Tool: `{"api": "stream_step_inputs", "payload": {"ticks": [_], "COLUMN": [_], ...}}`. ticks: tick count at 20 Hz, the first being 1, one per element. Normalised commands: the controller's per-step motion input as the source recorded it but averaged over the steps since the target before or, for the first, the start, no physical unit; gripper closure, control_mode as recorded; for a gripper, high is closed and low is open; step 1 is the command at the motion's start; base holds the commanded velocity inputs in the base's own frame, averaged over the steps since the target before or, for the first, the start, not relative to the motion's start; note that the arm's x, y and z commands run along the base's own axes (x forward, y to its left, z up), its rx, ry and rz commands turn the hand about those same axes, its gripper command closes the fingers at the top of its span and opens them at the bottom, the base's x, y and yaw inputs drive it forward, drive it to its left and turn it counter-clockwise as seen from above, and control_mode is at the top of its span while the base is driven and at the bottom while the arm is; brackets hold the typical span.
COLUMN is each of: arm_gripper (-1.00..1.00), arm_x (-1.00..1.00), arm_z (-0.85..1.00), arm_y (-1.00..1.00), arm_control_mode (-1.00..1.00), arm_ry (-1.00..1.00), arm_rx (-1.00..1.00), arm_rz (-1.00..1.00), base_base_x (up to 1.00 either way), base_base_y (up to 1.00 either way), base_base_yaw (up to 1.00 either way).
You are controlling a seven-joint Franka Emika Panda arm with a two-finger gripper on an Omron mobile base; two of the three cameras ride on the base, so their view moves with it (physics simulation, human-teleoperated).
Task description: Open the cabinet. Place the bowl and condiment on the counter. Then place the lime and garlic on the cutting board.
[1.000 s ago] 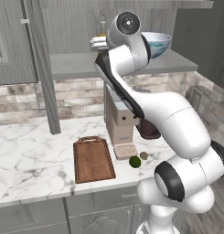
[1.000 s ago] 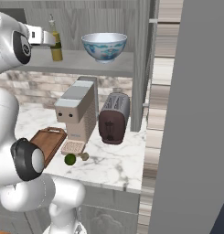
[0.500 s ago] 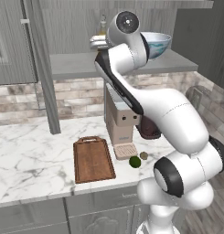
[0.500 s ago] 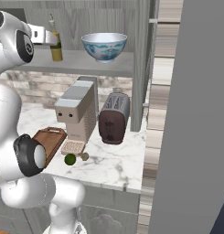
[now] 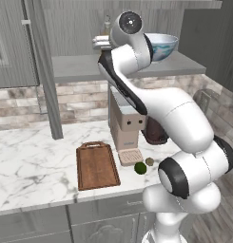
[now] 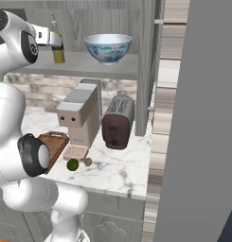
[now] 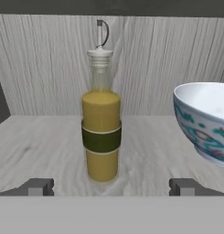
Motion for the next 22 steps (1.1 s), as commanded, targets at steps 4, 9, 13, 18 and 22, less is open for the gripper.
{"api": "stream_step_inputs", "payload": {"ticks": [4, 9, 13, 18, 22], "arm_gripper": [-1.0, -1.0, -1.0, -1.0, -1.0], "arm_x": [0.21, 0.18, 0.2, 0.2, 0.18], "arm_z": [0.0, 0.0, 0.0, 0.0, 0.0], "arm_y": [0.08, 0.06, 0.02, 0.01, 0.04], "arm_control_mode": [-1.0, -1.0, -1.0, -1.0, -1.0], "arm_ry": [0.01, 0.01, 0.02, 0.03, 0.02], "arm_rx": [0.0, 0.0, 0.0, 0.0, 0.0], "arm_rz": [-0.04, -0.03, 0.0, 0.0, 0.0], "base_base_x": [0.0, 0.0, 0.0, 0.0, 0.0], "base_base_y": [0.0, 0.0, 0.0, 0.0, 0.0], "base_base_yaw": [0.0, 0.0, 0.0, 0.0, 0.0]}}
